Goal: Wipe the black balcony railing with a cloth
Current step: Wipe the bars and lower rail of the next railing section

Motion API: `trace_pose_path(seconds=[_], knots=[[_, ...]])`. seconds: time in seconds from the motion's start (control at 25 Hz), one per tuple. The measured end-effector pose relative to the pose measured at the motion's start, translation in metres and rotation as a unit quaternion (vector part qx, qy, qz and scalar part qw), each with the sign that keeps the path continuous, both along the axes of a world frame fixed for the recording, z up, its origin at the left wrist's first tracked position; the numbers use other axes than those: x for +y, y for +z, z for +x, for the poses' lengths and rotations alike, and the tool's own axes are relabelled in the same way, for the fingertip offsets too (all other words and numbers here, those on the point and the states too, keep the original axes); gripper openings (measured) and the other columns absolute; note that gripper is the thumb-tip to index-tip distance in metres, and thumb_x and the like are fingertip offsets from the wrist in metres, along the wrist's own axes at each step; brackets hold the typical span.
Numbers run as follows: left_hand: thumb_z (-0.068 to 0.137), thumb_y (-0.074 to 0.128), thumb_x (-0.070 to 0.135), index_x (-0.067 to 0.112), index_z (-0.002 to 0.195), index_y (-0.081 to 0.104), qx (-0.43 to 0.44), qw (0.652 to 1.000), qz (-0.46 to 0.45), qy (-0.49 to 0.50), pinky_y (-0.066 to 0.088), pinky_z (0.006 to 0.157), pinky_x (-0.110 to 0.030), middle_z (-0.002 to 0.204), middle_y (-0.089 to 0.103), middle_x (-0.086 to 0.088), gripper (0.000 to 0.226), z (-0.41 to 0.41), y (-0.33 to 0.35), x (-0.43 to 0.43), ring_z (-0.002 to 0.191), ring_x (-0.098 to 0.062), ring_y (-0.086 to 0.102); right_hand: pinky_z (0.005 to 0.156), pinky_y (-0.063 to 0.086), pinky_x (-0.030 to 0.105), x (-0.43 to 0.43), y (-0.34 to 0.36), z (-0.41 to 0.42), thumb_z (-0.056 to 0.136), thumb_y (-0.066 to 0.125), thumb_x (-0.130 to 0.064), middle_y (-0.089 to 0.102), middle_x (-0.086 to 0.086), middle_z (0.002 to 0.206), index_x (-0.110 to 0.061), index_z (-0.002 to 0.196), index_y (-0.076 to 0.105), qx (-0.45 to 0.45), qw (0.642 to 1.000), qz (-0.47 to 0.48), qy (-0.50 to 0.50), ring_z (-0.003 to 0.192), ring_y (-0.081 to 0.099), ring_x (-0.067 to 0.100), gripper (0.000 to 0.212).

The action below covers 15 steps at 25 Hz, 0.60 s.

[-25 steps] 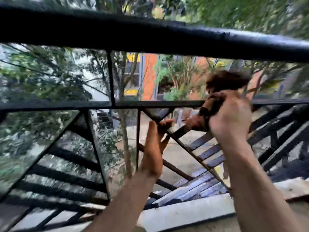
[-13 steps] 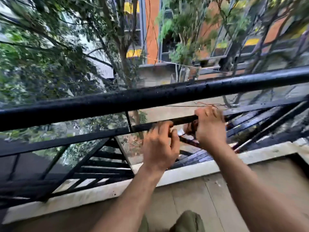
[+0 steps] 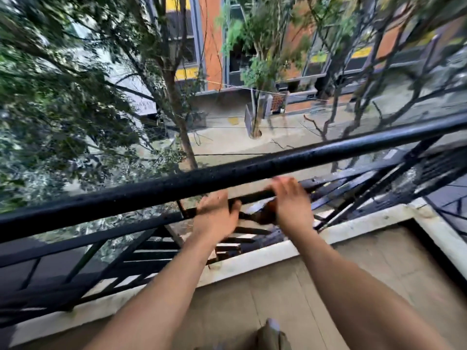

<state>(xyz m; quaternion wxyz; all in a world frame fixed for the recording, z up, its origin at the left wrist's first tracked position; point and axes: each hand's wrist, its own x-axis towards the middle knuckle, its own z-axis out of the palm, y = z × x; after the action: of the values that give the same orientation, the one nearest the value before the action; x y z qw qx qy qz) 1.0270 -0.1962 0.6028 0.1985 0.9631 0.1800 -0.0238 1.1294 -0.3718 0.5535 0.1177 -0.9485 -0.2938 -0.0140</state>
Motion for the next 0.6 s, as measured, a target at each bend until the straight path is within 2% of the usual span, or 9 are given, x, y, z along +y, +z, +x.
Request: trace_pose_path(seconds=[0.08, 0.12, 0.2, 0.24, 0.28, 0.36, 0.44, 0.52, 0.6], knots=[[0.101, 0.040, 0.047, 0.025, 0.113, 0.065, -0.069, 0.997, -0.019, 0.000, 0.054, 0.082, -0.035, 0.106, 0.070, 0.000, 0.035, -0.011, 0.013, -0.008, 0.098, -0.025, 0.067, 0.100, 0.047, 0.047, -0.020, 0.028, 0.013, 0.089, 0.041, -0.027, 0.062, 0.020, 0.119, -0.009, 0.116, 0.063, 0.014, 0.983, 0.084, -0.162, 0.116, 0.053, 0.042, 0.039], [0.101, 0.043, 0.042, 0.024, 0.106, 0.068, -0.111, 0.993, -0.042, -0.007, 0.055, 0.074, -0.036, 0.097, 0.071, 0.002, 0.032, -0.018, 0.023, -0.012, 0.089, -0.023, 0.068, 0.098, 0.047, 0.043, -0.013, 0.049, 0.002, 0.090, 0.041, -0.020, 0.065, 0.021, 0.112, -0.009, 0.110, 0.062, 0.101, 0.948, 0.191, -0.234, 0.112, 0.057, 0.043, 0.031], [0.100, 0.049, 0.031, 0.021, 0.094, 0.069, -0.225, 0.970, -0.079, -0.039, 0.053, 0.064, -0.036, 0.085, 0.070, 0.003, 0.023, -0.037, 0.045, -0.020, 0.075, -0.020, 0.066, 0.089, 0.044, 0.030, 0.019, 0.098, -0.042, 0.086, 0.053, -0.006, 0.067, 0.008, 0.104, -0.019, 0.109, 0.054, 0.201, 0.816, 0.452, -0.299, 0.104, 0.063, 0.031, 0.027], [0.099, 0.050, 0.026, 0.018, 0.093, 0.068, -0.291, 0.951, -0.093, -0.043, 0.053, 0.064, -0.034, 0.085, 0.069, 0.003, 0.021, -0.043, 0.054, -0.018, 0.073, -0.018, 0.065, 0.088, 0.045, 0.029, 0.032, 0.115, -0.061, 0.082, 0.057, 0.001, 0.065, 0.000, 0.103, -0.020, 0.112, 0.051, 0.177, 0.752, 0.574, -0.273, 0.098, 0.064, 0.022, 0.038], [0.099, 0.049, 0.022, 0.014, 0.093, 0.068, -0.350, 0.929, -0.118, -0.027, 0.052, 0.066, -0.032, 0.086, 0.067, 0.002, 0.022, -0.046, 0.066, -0.010, 0.074, -0.017, 0.064, 0.089, 0.048, 0.030, 0.041, 0.126, -0.074, 0.080, 0.061, 0.004, 0.063, -0.005, 0.106, -0.016, 0.120, 0.049, 0.146, 0.731, 0.631, -0.213, 0.097, 0.064, 0.017, 0.045], [0.100, 0.045, 0.019, 0.004, 0.096, 0.067, -0.437, 0.887, -0.144, 0.024, 0.049, 0.073, -0.027, 0.089, 0.065, -0.004, 0.026, -0.049, 0.093, 0.008, 0.079, -0.018, 0.062, 0.106, 0.046, 0.049, 0.060, 0.132, -0.084, 0.089, 0.066, -0.020, 0.057, -0.001, 0.128, -0.013, 0.138, 0.047, 0.149, 0.800, 0.579, -0.041, 0.116, 0.058, 0.024, 0.053], [0.100, 0.045, 0.019, 0.002, 0.103, 0.066, -0.452, 0.882, -0.119, 0.054, 0.047, 0.083, -0.026, 0.097, 0.064, -0.008, 0.027, -0.052, 0.113, 0.028, 0.088, -0.017, 0.059, 0.120, 0.024, 0.061, 0.092, 0.134, -0.086, 0.089, 0.058, -0.045, 0.042, 0.006, 0.152, -0.018, 0.150, 0.040, 0.053, 0.955, 0.275, 0.099, 0.144, 0.035, 0.034, 0.069], [0.100, 0.045, 0.026, 0.005, 0.110, 0.065, -0.408, 0.902, -0.111, 0.090, 0.044, 0.086, -0.024, 0.105, 0.063, -0.007, 0.031, -0.049, 0.121, 0.048, 0.095, -0.014, 0.056, 0.124, 0.014, 0.057, 0.119, 0.135, -0.092, 0.080, 0.062, -0.049, 0.033, 0.010, 0.160, -0.009, 0.158, 0.029, -0.072, 0.981, 0.043, 0.176, 0.152, 0.020, 0.037, 0.093], [0.101, 0.040, 0.038, 0.008, 0.117, 0.063, -0.355, 0.921, -0.085, 0.133, 0.046, 0.089, -0.031, 0.112, 0.062, -0.007, 0.041, -0.043, 0.120, 0.063, 0.100, -0.016, 0.056, 0.124, 0.015, 0.056, 0.135, 0.146, -0.093, 0.078, 0.068, -0.047, 0.038, 0.012, 0.156, -0.008, 0.157, 0.030, -0.080, 0.973, -0.009, 0.219, 0.148, 0.029, 0.037, 0.096]])
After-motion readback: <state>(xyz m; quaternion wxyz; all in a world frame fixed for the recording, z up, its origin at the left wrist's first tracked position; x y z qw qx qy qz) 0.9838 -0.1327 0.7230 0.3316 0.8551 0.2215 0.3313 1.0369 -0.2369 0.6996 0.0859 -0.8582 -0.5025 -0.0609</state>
